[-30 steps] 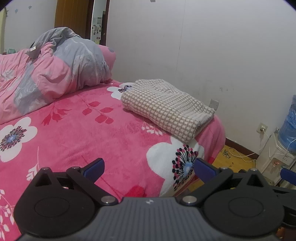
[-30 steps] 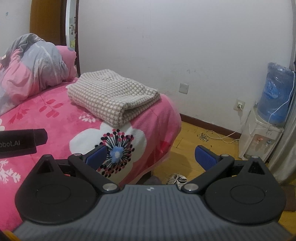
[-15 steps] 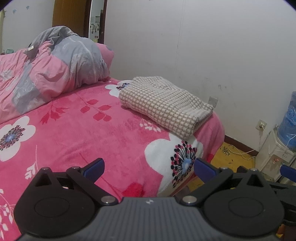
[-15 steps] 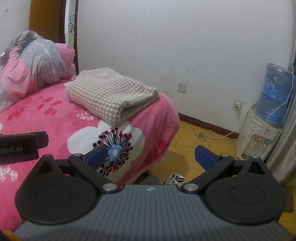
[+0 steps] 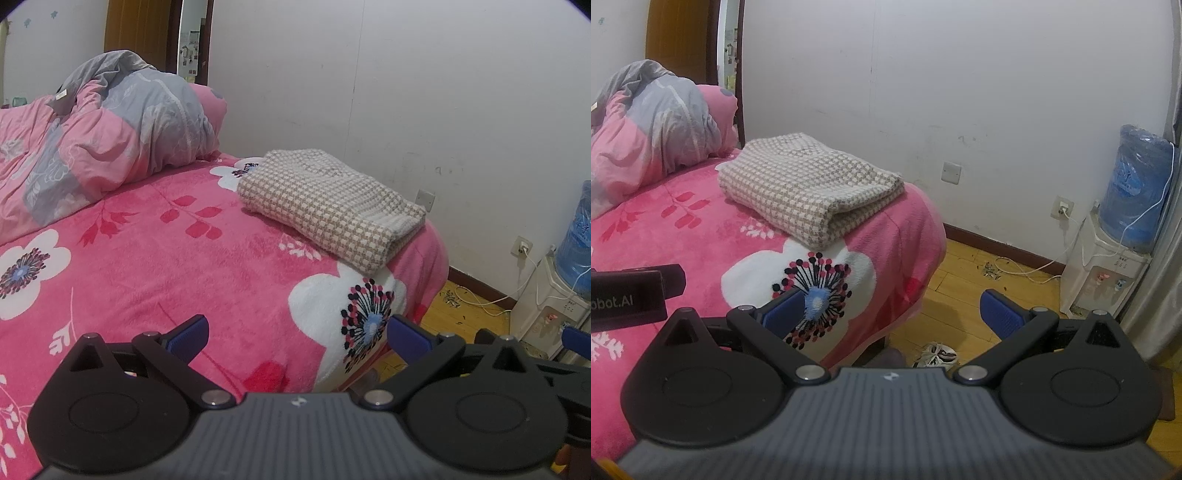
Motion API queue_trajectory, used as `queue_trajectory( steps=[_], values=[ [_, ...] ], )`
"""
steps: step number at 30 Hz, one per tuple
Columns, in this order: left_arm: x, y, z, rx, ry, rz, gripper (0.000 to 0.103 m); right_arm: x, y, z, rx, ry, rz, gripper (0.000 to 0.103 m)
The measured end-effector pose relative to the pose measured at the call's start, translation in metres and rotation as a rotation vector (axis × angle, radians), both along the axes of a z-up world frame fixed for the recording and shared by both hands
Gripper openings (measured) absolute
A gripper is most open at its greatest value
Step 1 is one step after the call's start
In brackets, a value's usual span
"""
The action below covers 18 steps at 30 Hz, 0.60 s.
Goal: Fold clothes
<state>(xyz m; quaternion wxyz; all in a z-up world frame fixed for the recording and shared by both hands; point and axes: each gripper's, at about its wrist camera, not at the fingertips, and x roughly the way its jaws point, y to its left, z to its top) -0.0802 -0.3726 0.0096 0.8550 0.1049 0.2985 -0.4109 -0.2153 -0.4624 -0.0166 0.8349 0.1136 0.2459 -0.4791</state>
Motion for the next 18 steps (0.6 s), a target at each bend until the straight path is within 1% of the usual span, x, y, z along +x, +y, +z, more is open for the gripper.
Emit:
queue_trajectory(
  steps=[18],
  values=[
    [0.0001,0.0003,-0.0007,0.004,0.0,-0.001,0.103,0.0004,0.001,-0.001,0.002,0.007,-0.002,0.102]
  ],
)
